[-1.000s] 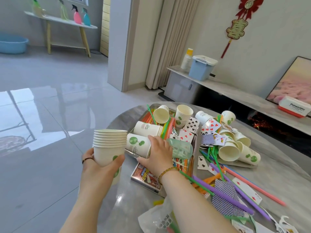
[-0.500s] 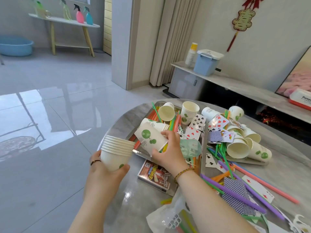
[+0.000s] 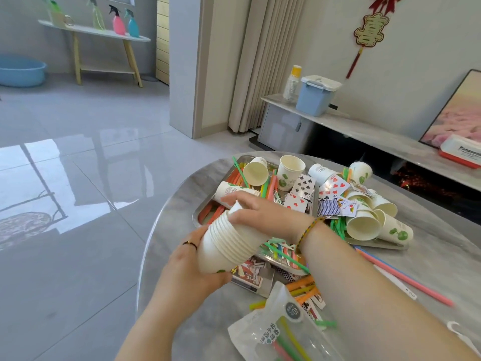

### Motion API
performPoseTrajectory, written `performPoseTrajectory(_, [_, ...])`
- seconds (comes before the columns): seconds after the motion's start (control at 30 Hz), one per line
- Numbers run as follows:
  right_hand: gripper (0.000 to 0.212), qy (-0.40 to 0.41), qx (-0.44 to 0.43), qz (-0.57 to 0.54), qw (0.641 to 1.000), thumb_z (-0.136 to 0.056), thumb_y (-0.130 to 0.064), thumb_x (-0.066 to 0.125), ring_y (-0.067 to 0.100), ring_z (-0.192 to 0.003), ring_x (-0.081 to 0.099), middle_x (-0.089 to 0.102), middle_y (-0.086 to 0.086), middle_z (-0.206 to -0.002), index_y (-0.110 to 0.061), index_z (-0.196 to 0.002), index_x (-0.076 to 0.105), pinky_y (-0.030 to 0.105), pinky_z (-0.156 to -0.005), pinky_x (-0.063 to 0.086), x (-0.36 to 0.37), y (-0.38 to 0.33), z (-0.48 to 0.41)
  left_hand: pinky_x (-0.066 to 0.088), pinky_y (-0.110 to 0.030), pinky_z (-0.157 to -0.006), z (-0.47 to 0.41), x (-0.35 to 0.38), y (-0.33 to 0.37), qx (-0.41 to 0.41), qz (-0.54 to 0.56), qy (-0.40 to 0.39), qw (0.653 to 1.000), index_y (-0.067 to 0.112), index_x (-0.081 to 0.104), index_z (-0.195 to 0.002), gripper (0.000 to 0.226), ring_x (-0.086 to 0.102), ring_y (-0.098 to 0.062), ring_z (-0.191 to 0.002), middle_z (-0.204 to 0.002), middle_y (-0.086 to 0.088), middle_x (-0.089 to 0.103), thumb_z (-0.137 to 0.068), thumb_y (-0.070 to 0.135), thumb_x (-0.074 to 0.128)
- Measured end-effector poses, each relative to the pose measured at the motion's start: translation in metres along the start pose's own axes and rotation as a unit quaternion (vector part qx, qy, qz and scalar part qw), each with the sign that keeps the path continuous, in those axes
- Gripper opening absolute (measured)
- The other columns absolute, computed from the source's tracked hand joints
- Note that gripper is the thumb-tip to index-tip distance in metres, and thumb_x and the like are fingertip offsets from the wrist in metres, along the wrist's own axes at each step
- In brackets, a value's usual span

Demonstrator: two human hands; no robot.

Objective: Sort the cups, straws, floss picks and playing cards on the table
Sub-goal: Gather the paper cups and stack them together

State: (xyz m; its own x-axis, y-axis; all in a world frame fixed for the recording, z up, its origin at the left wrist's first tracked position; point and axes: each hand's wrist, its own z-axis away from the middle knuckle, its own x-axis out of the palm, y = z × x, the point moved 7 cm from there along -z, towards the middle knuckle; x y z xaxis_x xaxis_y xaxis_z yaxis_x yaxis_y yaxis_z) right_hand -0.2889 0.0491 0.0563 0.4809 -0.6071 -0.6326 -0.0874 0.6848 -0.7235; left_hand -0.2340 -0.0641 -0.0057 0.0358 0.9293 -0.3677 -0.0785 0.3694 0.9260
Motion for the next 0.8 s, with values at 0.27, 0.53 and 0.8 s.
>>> performPoseTrajectory(0.27, [0.053, 0.247, 0.051, 0.103, 0.962, -0.087, -0.033, 0.057, 0.02, -0.135, 0.024, 0.035, 0.003, -0.142, -0.017, -0.133, 0.038, 0.029, -0.104, 0.025, -0.041, 0.027, -0.037, 0.047, -0.037, -0.075, -0.009, -0.019, -0.028, -0.064, 0.049, 0.095, 0.992, 0.036, 0.037, -0.107, 0.058, 0.053, -0.023, -0.087, -0.088, 0.012, 0.049, -0.068, 0.017, 0.074])
performPoseTrajectory(0.53, [0.071, 0.204, 0.12, 0.269, 0.934, -0.077, -0.031, 0.065, 0.024, -0.13, 0.032, 0.038, 0.004, -0.138, -0.019, -0.137, 0.029, 0.046, -0.111, 0.016, -0.028, 0.074, -0.072, 0.046, -0.034, -0.07, -0.014, -0.01, -0.028, -0.061, 0.062, 0.094, 0.992, 0.039, 0.037, -0.1, 0.058, 0.052, -0.012, -0.078, -0.084, 0.018, 0.049, -0.065, 0.017, 0.077])
performPoseTrajectory(0.8, [0.075, 0.22, 0.076, 0.194, 0.953, -0.075, -0.02, 0.067, 0.027, -0.125, 0.038, 0.033, 0.01, -0.136, -0.016, -0.138, 0.027, 0.038, -0.103, 0.035, -0.028, 0.073, -0.076, 0.038, -0.03, -0.062, -0.009, -0.007, -0.019, -0.051, 0.035, 0.074, 0.995, 0.039, 0.033, -0.098, 0.055, 0.049, -0.016, -0.082, -0.083, 0.02, 0.046, -0.067, 0.022, 0.076])
